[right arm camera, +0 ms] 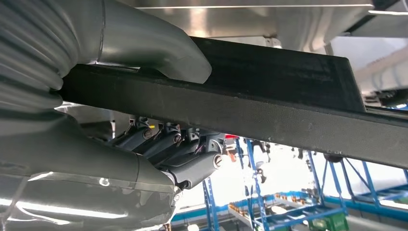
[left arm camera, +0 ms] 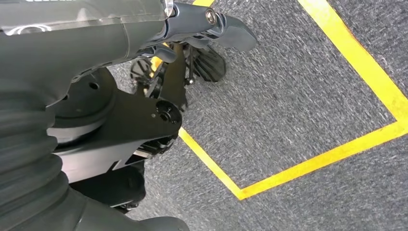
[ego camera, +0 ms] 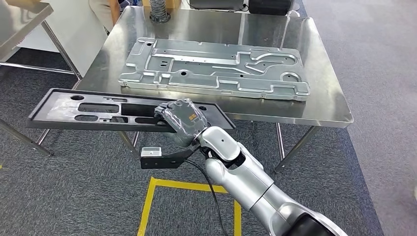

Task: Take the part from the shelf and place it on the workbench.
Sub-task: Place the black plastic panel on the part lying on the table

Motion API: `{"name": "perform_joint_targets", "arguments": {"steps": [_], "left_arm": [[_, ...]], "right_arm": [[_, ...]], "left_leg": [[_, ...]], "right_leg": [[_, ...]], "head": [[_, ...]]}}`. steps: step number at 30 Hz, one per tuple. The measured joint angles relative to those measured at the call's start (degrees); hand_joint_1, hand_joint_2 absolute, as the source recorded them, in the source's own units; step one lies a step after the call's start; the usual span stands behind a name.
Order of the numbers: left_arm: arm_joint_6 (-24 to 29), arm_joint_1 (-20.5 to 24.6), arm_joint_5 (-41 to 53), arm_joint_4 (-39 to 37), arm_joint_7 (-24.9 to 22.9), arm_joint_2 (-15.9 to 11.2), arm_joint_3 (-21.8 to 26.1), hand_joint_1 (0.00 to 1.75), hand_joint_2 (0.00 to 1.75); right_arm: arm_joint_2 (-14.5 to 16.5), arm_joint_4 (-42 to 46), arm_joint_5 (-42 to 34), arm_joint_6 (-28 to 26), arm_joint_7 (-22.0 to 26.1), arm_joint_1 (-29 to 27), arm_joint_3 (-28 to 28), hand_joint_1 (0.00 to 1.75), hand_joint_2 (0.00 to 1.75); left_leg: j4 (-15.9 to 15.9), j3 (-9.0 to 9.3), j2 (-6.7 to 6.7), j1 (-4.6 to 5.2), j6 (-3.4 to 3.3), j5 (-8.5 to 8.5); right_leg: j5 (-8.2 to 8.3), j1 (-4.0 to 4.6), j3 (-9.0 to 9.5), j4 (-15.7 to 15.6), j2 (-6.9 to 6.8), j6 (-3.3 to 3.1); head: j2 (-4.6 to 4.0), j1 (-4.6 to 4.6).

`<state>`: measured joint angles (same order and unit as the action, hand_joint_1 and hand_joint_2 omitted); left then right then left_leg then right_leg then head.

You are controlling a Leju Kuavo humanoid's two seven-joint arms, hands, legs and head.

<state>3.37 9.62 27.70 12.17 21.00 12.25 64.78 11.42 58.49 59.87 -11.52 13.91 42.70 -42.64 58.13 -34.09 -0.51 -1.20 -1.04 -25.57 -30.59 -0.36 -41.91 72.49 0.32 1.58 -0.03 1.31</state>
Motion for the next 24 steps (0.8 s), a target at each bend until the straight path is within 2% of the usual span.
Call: {"name": "perform_joint_targets", "arguments": {"steps": [2,3,4,6,7,9,10,12,13,14,15,17,18,19,20,22,24], "left_arm": [[0.0,0.0,-0.1,0.0,0.0,0.0,0.0,0.00,1.75],[-0.1,0.0,-0.2,0.0,0.1,0.0,0.0,0.00,1.75],[-0.2,-0.1,-0.4,0.0,0.2,0.0,0.0,0.00,1.75],[-0.4,-0.2,-0.7,0.0,0.3,0.0,0.0,0.00,1.75],[-0.4,-0.2,-0.8,0.0,0.4,0.0,0.0,0.00,1.75],[-0.6,-0.3,-0.9,0.0,0.5,0.0,0.0,0.00,1.75],[-0.6,-0.4,-1.0,0.0,0.5,-0.1,0.0,0.00,1.75],[-0.7,-0.5,-1.2,0.0,0.5,-0.2,0.0,0.00,1.75],[-0.8,-0.7,-1.3,0.0,0.5,-0.3,0.0,0.00,1.75],[-0.8,-0.8,-1.4,0.0,0.5,-0.4,0.0,0.00,1.75],[-0.9,-1.0,-1.5,0.0,0.5,-0.5,0.0,0.00,1.75],[-1.0,-1.3,-1.8,0.0,0.6,-0.7,0.0,0.00,1.75],[-1.0,-1.4,-1.9,0.0,0.7,-0.8,0.1,0.00,1.75],[-1.0,-1.5,-2.1,0.0,0.7,-0.8,0.1,0.00,1.75],[-1.0,-1.6,-2.1,0.0,0.7,-0.9,0.1,0.00,1.75],[-0.8,-1.9,-2.2,0.0,0.8,-1.0,0.2,0.00,1.75],[-0.7,-2.1,-2.3,0.0,0.9,-1.0,0.2,0.00,1.75]], "right_arm": [[-0.1,-0.1,1.0,0.0,-0.3,0.2,0.0,1.43,1.75],[-0.1,-0.2,1.8,-0.1,-0.6,0.3,0.0,1.43,1.75],[-0.2,-0.3,2.9,-0.1,-1.0,0.5,-0.1,1.43,1.75],[-0.4,-0.7,5.1,-0.3,-2.1,0.7,-0.2,1.43,1.75],[-0.6,-0.9,6.4,-0.3,-2.8,0.8,-0.3,1.43,1.75],[-0.8,-1.2,8.9,-0.5,-4.1,1.2,-0.4,1.43,1.75],[-0.9,-1.3,10.0,-0.5,-4.6,1.4,-0.4,1.43,1.75],[-1.2,-1.9,11.7,-0.6,-5.3,1.9,-0.4,1.43,1.75],[-1.3,-2.2,12.3,-0.6,-5.6,2.0,-0.5,1.43,1.75],[-1.5,-2.6,12.9,-0.6,-5.8,2.1,-0.5,1.43,1.75],[-1.7,-2.9,13.4,-0.6,-6.0,2.1,-0.6,1.43,1.75],[-2.2,-3.6,14.3,-0.8,-6.5,2.4,-0.6,1.43,1.75],[-2.5,-3.9,14.7,-0.9,-6.7,2.7,-0.6,1.43,1.75],[-2.7,-4.2,15.0,-1.0,-6.8,3.1,-0.6,1.43,1.75],[-2.9,-4.5,15.1,-1.0,-6.9,3.4,-0.6,1.43,1.75],[-3.3,-5.1,15.3,-1.1,-7.0,3.9,-0.6,1.43,1.75],[-3.6,-5.6,15.3,-1.2,-7.0,4.3,-0.6,1.43,1.75]], "left_leg": [[0.0,0.49,-0.11,0.06,0.31,-0.38],[0.0,0.61,-0.13,0.13,0.55,-0.56],[0.0,0.67,-0.13,0.18,0.83,-0.70],[-0.3,0.79,-0.10,0.21,1.49,-0.82],[-0.4,0.91,-0.08,0.18,1.79,-0.95],[1.6,0.31,0.03,0.15,2.27,-2.28],[4.3,-0.93,0.09,0.09,2.44,-3.71],[12.1,-4.86,0.14,0.01,2.76,-6.88],[15.1,-6.58,0.15,-0.01,2.88,-7.58],[16.1,-7.44,0.15,-0.01,2.96,-7.16],[14.9,-7.20,0.16,-0.01,2.95,-5.63],[7.4,-4.08,0.22,0.00,2.69,-1.16],[3.8,-2.46,0.23,0.09,2.45,0.25],[1.4,-1.39,0.22,0.19,2.20,0.95],[0.5,-1.00,0.19,0.32,1.93,0.85],[0.3,-0.90,0.14,0.32,1.35,0.80],[-0.2,-0.55,0.18,0.06,0.71,0.88]], "right_leg": [[4.59,0.15,3.55,-8.4,-0.01,-0.63],[5.94,0.32,5.04,-11.9,0.00,-0.98],[6.52,0.51,5.94,-14.0,0.01,-1.29],[6.31,0.73,6.21,-14.8,0.08,-1.75],[6.34,0.57,6.42,-15.1,0.08,-1.99],[6.41,0.23,7.09,-15.8,0.04,-2.56],[6.38,0.13,7.41,-16.0,0.00,-2.82],[6.14,0.28,7.73,-16.0,-0.04,-3.21],[6.00,0.35,7.87,-16.0,-0.03,-3.29],[5.83,0.40,8.04,-16.0,0.00,-3.31],[5.60,0.43,8.25,-15.8,0.05,-3.26],[4.92,0.44,8.74,-15.4,0.13,-2.99],[4.59,0.55,8.84,-15.1,0.17,-2.77],[4.37,0.64,8.86,-14.9,0.19,-2.53],[4.25,0.72,8.81,-14.8,0.20,-2.28],[4.11,0.77,8.78,-14.9,0.19,-1.79],[2.96,0.69,8.15,-13.3,0.13,-1.19]], "head": [[-0.01,-0.02],[-0.01,-0.03],[-0.01,-0.05],[0.00,-0.06],[0.00,-0.08],[-0.01,-0.14],[0.00,-0.25],[-0.01,-0.44],[-0.01,-0.47],[-0.02,-0.46],[-0.01,-0.49],[-0.01,-0.48],[-0.01,-0.48],[-0.01,-0.44],[-0.01,-0.42],[0.00,-0.38],[-0.01,-0.24]]}}
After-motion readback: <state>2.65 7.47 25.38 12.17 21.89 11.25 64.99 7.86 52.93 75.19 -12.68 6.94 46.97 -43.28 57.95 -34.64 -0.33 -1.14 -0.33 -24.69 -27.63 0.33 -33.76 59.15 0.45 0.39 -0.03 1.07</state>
